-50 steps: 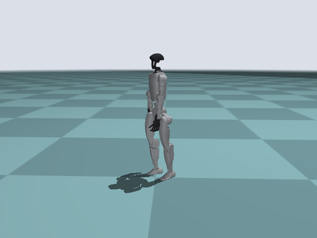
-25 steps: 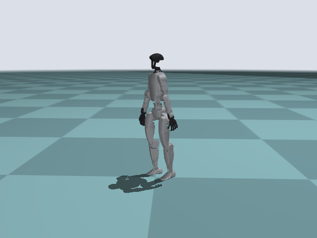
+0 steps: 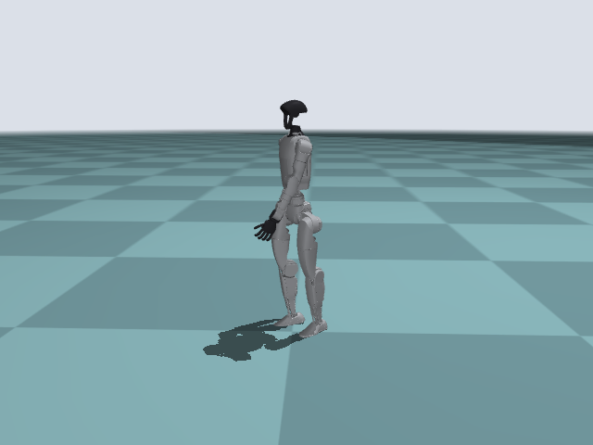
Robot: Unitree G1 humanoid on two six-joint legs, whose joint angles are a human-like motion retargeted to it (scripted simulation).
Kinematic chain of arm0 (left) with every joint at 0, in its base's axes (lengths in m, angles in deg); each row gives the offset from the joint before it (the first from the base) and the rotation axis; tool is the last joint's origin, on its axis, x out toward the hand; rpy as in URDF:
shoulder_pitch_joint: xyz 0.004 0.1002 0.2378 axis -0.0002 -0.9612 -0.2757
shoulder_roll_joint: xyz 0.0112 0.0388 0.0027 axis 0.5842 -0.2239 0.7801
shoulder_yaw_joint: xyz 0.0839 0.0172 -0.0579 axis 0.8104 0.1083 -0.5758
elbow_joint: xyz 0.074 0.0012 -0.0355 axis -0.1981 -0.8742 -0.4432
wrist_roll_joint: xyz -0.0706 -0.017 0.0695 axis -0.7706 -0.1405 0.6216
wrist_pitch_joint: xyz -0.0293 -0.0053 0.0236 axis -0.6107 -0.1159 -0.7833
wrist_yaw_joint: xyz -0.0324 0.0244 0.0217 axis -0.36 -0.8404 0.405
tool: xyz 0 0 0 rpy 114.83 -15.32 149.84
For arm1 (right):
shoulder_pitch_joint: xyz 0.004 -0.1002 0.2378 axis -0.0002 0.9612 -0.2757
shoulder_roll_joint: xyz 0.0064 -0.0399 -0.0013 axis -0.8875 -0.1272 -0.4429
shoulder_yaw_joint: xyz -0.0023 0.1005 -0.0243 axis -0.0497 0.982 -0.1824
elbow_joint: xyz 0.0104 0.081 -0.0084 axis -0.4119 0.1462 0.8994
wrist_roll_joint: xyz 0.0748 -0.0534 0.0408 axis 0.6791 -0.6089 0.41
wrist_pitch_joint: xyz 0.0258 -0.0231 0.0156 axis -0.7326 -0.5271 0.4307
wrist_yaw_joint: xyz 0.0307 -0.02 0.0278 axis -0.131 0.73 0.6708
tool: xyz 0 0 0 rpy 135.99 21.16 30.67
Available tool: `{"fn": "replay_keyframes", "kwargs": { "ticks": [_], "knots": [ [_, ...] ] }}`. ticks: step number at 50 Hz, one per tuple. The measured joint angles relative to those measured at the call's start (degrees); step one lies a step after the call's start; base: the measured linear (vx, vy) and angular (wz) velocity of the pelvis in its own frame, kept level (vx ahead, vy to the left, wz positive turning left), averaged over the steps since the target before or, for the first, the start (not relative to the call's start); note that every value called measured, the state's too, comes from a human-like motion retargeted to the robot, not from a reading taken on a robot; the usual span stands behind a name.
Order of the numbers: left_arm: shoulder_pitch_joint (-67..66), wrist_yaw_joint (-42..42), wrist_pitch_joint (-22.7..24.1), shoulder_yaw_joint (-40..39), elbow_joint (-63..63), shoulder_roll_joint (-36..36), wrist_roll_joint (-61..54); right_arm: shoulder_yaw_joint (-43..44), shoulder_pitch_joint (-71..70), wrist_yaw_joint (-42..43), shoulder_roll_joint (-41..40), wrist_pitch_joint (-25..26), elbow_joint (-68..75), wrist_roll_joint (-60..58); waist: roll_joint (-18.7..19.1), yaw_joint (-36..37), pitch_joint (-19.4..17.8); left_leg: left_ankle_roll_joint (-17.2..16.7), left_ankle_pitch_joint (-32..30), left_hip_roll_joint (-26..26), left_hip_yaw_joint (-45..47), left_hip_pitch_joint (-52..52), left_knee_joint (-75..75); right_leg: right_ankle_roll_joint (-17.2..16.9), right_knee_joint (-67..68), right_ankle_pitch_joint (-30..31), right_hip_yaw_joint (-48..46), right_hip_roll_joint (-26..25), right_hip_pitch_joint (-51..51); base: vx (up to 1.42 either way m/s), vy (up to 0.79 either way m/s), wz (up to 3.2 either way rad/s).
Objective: In place motions
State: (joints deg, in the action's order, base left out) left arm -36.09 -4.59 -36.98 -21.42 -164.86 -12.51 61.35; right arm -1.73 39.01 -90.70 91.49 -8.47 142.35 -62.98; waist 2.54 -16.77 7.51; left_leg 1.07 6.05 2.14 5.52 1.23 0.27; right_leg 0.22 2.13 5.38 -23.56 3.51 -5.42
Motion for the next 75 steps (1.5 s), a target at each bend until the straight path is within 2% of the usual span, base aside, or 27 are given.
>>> {"fn": "replay_keyframes", "kwargs": {
  "ticks": [5,10,17,23,29,34,39,47,53,60,63,68,72,75],
  "knots": [
    [-8.77,-1.96,-1.31,-2.87,-9.5,1.82,3.56,-4.38,-11.01,-2.25,-2.65,-3.94,0.0,-0.92,0.5,0.42,0.27,-0.03,0.12,0.29,-0.02,-0.4,0.19,-0.12,0.09,0.06,1.25,0.0,-0.25,0.02,0.08,0.0],
    [-20.35,-7.29,-5.22,-7.98,-18.47,4.18,7.42,-8.32,-20.14,-6.68,-6.11,-6.19,-8.63,-0.06,0.86,1.16,0.5,-0.19,0.42,0.39,0.85,-0.86,0.61,-0.31,0.29,0.34,2.89,-0.09,-0.98,0.0,0.03,-0.08],
    [-38.99,-5.3,-6.42,-13.09,-18.61,7.18,9.53,-12.91,-28.66,-10.89,-10.14,-8.98,-21.24,2.83,1.07,0.65,0.09,-0.53,0.72,-0.03,1.83,-1.41,1.04,-0.62,0.51,0.74,4.5,-0.52,-1.7,0.0,0.0,-0.03],
    [-44.27,-5.32,-7.6,-18.7,-18.61,7.23,8.85,-15.38,-30.16,-9.91,-10.6,-11.71,-23.89,1.45,0.5,0.07,-0.06,-0.68,0.9,-0.21,2.2,-1.83,1.1,-0.58,0.47,0.78,4.96,-0.75,-1.59,0.0,-0.04,-0.04],
    [-36.5,-6.06,-6.97,-18.77,-18.56,5.73,2.06,-14.93,-24.81,-8.33,-9.06,-11.56,-18.65,-0.95,-0.01,-0.85,0.65,-0.6,0.84,-0.07,1.69,-1.35,0.99,-0.56,0.4,0.47,4.34,-0.65,-1.55,0.01,-0.02,0.04],
    [-22.63,-6.88,-6.72,-12.91,-17.88,4.55,-0.34,-9.77,-16.95,-6.6,-6.28,-10.1,-9.83,-2.29,-0.53,-1.0,1.07,-0.39,0.55,0.04,0.66,-0.7,0.81,-0.6,0.28,0.09,2.73,-0.51,-1.13,0.03,-0.06,0.18],
    [-9.66,-1.88,-6.77,-6.92,-10.51,3.12,0.06,-3.51,-8.75,-3.78,-2.63,-7.02,-0.64,-4.0,-1.02,-1.71,0.99,-0.2,0.22,0.1,-0.72,-0.13,0.42,-0.64,-0.12,-0.24,0.67,-0.39,-0.2,0.01,-0.07,0.24],
    [3.73,-1.57,-2.43,-1.57,2.21,0.63,0.88,2.96,4.15,-0.52,1.28,-1.93,0.0,-0.89,-1.45,-1.74,0.95,-0.11,0.14,0.23,-0.5,0.46,-0.12,-0.2,-0.33,-0.55,-0.09,-0.19,0.04,0.0,-0.02,0.03],
    [5.79,-4.82,-1.22,0.83,2.12,1.19,3.83,3.73,4.06,0.41,1.36,-1.08,0.0,1.32,-0.94,-1.01,0.81,-0.09,0.23,0.18,-0.03,0.55,-0.13,0.01,-0.25,-0.53,-0.13,-0.13,-0.21,0.0,0.0,0.0],
    [-2.84,-3.02,-2.22,-2.52,-5.08,0.86,4.52,-1.14,-6.26,-2.32,-1.3,-2.71,0.0,0.87,-0.07,0.25,0.94,-0.02,0.35,0.54,-0.34,0.34,0.27,-0.05,-0.18,-0.33,0.67,0.01,-0.69,-0.01,0.03,0.03],
    [-9.51,-3.84,-2.69,-7.2,-9.93,1.5,5.18,-4.82,-13.27,-4.83,-2.91,-4.46,-0.8,0.19,0.11,0.93,0.73,-0.09,0.5,0.65,0.18,-0.16,0.62,-0.03,-0.03,-0.1,1.51,0.05,-0.98,-0.02,0.03,-0.08],
    [-22.65,-4.57,-4.81,-14.62,-17.97,4.03,4.28,-10.38,-22.89,-8.88,-6.53,-6.18,-9.22,-1.0,0.72,0.68,0.21,-0.29,0.84,0.33,1.29,-1.03,1.16,-0.04,0.23,0.31,3.0,-0.31,-1.48,-0.04,0.02,-0.2],
    [-34.89,-4.32,-7.3,-17.32,-18.61,5.71,3.34,-13.89,-27.99,-11.81,-9.45,-7.96,-17.65,0.69,0.91,-0.21,-0.03,-0.54,1.08,-0.02,2.0,-1.39,1.43,-0.25,0.31,0.6,4.08,-0.63,-1.95,-0.01,0.0,-0.05],
    [-41.66,-4.61,-7.51,-19.12,-18.61,6.28,4.83,-15.8,-30.11,-12.95,-10.8,-9.78,-22.9,2.1,0.83,-0.55,-0.08,-0.71,1.21,-0.24,2.57,-1.56,1.55,-0.41,0.38,0.73,4.71,-0.82,-2.24,0.0,0.0,0.0]
  ]
}}
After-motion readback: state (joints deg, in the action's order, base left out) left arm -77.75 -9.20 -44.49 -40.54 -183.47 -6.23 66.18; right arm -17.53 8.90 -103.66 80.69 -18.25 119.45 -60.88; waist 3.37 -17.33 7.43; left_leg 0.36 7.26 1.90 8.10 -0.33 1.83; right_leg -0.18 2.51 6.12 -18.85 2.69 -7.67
